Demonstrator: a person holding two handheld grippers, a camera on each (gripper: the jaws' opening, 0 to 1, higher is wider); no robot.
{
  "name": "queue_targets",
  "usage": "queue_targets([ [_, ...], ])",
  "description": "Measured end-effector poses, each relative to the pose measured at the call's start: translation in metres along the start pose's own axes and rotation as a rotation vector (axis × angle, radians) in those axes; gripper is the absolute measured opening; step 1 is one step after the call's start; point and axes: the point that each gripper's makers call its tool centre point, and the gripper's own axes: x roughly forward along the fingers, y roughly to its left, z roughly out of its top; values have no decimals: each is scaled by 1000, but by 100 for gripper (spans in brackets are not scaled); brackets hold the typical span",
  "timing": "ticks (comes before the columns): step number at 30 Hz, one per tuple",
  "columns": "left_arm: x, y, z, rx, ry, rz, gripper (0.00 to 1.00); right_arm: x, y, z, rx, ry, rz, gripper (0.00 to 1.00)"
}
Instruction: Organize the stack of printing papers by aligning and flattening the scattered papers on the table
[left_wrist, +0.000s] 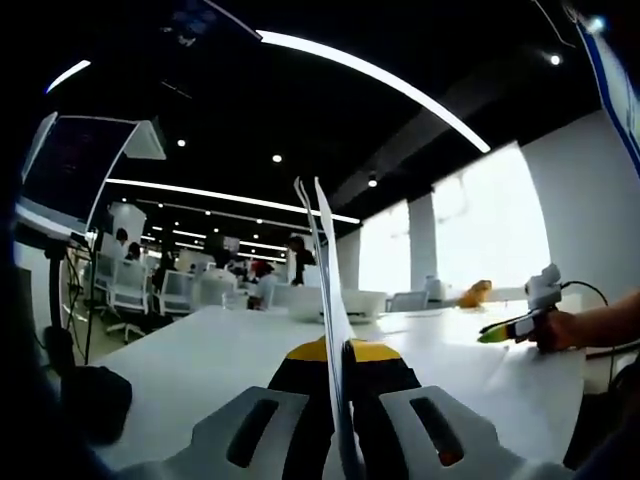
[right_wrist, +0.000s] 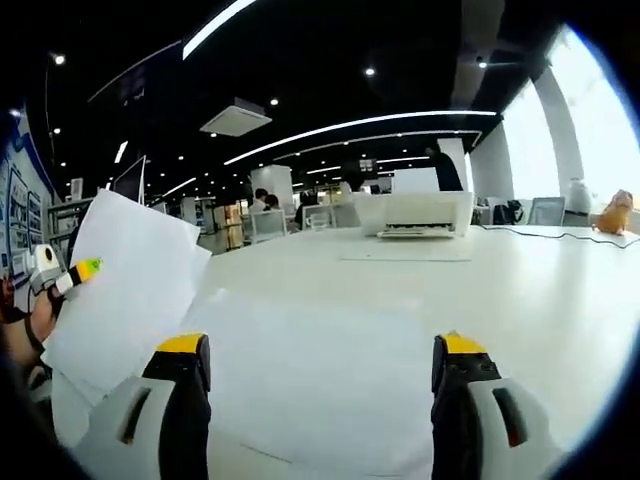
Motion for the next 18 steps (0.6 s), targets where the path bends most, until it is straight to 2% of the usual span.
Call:
queue_targets([
  [18,1,0,-1,4,2,-3,7,-5,1,-8,-31,34,-24,87],
])
